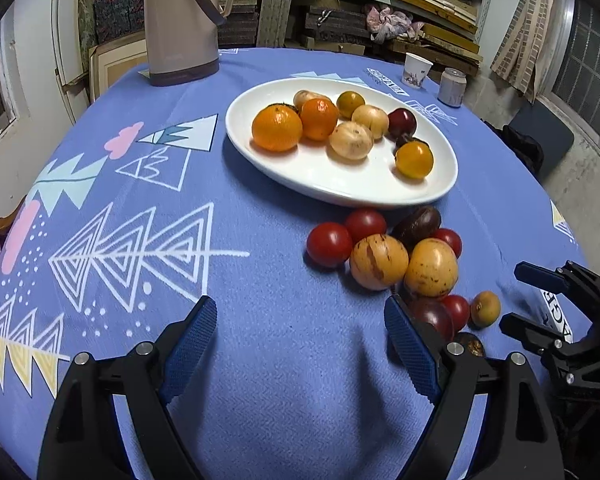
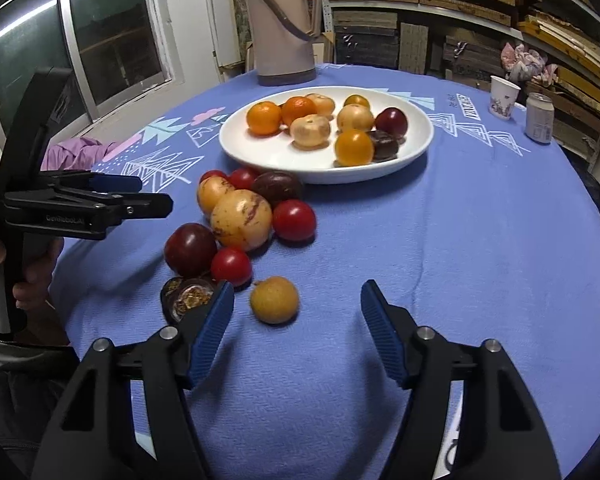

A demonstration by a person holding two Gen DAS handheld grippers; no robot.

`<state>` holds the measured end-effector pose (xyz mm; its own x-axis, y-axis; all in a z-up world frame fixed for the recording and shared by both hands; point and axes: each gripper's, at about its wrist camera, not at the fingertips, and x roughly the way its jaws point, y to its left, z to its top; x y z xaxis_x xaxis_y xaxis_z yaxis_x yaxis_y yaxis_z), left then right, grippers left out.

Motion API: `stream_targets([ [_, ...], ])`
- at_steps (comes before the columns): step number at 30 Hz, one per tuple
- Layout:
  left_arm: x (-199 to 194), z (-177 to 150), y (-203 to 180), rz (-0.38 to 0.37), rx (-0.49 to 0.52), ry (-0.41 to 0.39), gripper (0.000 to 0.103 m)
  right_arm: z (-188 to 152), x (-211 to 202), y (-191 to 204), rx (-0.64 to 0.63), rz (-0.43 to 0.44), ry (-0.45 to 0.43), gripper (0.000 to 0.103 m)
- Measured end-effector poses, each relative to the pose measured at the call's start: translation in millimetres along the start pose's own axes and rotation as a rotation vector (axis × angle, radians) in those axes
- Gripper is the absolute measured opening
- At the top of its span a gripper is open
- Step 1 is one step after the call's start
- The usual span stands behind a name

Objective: Organize fruits
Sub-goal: 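Move both open tools back toward the fruit pile, then grasp a pale striped fruit with the left tool while the right tool grasps a large yellow striped fruit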

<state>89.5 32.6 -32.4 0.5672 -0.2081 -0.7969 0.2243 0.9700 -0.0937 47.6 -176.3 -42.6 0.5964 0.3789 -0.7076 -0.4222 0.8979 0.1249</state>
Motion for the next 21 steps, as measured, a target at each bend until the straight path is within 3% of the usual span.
stream_targets([
  [1,1,-1,0,-0.002,0.002,0.004,0.086,0,2,2,-0.006,0.003,0.010,0.062],
  [3,2,-3,-2,-0.003,0.007,0.011,0.086,-1,10,6,-0.021,0.008,0.040,0.047],
  [7,5,-8,-6,-0.010,0.017,0.027,0.086,-2,21,13,-0.037,-0.008,0.074,0.033],
  [21,-4,-7,-21,-0.036,0.033,0.014,0.086,-7,25,14,-0.034,0.009,0.036,0.029],
])
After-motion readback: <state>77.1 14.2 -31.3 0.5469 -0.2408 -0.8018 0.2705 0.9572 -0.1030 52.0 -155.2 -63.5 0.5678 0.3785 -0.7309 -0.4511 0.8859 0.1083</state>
